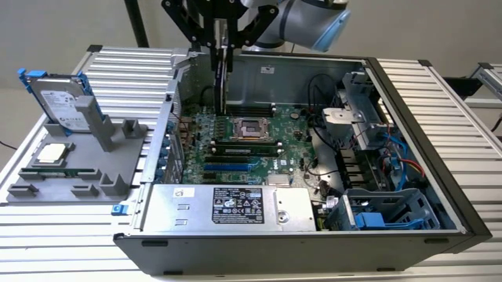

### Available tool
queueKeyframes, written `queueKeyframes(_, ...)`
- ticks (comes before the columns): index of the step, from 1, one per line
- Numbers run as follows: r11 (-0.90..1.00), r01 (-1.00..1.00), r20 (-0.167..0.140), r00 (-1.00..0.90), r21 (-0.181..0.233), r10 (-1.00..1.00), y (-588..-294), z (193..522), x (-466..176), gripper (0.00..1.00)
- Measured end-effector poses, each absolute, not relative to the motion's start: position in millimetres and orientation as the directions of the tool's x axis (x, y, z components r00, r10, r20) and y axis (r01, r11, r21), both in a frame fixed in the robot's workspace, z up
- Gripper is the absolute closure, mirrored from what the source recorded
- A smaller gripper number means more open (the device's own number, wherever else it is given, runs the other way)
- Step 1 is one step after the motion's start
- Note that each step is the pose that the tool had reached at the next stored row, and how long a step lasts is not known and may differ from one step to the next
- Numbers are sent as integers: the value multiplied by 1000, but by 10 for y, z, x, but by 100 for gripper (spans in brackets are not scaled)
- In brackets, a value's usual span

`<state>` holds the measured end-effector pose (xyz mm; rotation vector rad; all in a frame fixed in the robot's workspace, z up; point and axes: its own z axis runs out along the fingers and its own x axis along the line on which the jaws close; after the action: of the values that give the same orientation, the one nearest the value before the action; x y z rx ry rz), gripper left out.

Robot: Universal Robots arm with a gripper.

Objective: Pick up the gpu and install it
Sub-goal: 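Pick up the gpu and move the gpu toward the slot, then insert the gpu into the slot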

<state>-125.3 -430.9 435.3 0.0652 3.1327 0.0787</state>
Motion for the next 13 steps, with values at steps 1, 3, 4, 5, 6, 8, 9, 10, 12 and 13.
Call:
queueKeyframes(1,998,41,-6,-999,50,42,-4308,4353,-1244,100)
queueKeyframes(3,998,41,-6,-999,50,42,-4309,4353,-1223,100)
queueKeyframes(4,998,41,-6,-999,50,42,-4309,4353,-1214,100)
queueKeyframes(5,998,41,-6,-999,50,42,-4309,4353,-1203,100)
queueKeyframes(6,998,41,-6,-999,50,42,-4308,4353,-1191,100)
queueKeyframes(8,998,41,-6,-999,50,42,-4309,4353,-1167,100)
queueKeyframes(9,998,41,-6,-999,50,42,-4309,4353,-1155,100)
queueKeyframes(10,998,41,-6,-999,50,42,-4309,4353,-1141,100)
queueKeyframes(12,998,41,-6,-999,50,42,-4309,4353,-1112,100)
queueKeyframes(13,998,41,-6,-999,50,42,-4309,4353,-1097,100)
